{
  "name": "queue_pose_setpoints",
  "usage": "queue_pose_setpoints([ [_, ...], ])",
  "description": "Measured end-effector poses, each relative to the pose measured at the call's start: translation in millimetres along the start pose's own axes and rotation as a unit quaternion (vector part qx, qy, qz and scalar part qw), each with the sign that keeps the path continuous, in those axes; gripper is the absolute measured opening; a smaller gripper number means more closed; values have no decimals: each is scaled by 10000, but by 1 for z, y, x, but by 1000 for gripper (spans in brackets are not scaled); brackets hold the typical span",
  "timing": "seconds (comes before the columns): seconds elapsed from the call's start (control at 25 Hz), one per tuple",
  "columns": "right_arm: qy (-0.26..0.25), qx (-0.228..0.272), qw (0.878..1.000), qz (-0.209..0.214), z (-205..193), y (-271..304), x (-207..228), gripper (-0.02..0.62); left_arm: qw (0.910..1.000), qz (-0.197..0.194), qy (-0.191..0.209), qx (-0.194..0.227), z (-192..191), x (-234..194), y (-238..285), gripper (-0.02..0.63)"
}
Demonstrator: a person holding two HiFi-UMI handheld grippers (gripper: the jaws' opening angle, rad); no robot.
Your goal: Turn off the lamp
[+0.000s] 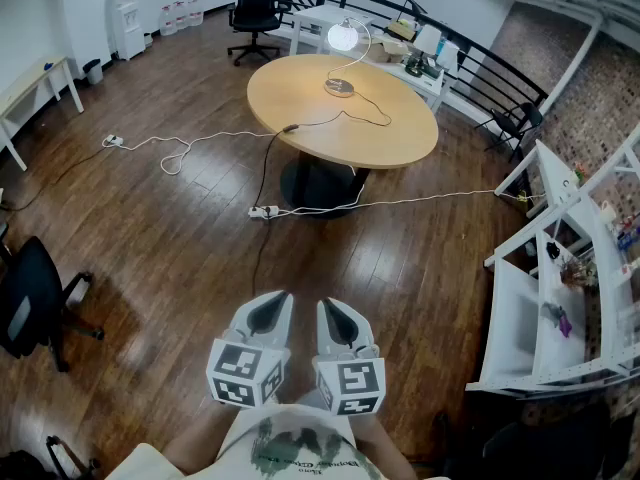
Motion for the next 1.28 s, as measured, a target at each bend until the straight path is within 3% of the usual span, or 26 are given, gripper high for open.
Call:
queue_pose_setpoints([
  [0.52, 229, 119, 9997, 47, 10, 58, 20, 0, 9998, 116, 144, -82, 17, -35, 40, -5],
  [1.28, 191, 266, 9984, 453, 75, 183, 146, 0, 9979, 602, 182, -159, 94, -57, 197, -5],
])
Point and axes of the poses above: the fingertips, and each gripper's own axes: y forward along the fingers, x to its right, z out of its top, the point moved 10 cm from there along -y, backward along the fingers, and after that the axes turned 8 degrees about -x, right-handed, at the moved point
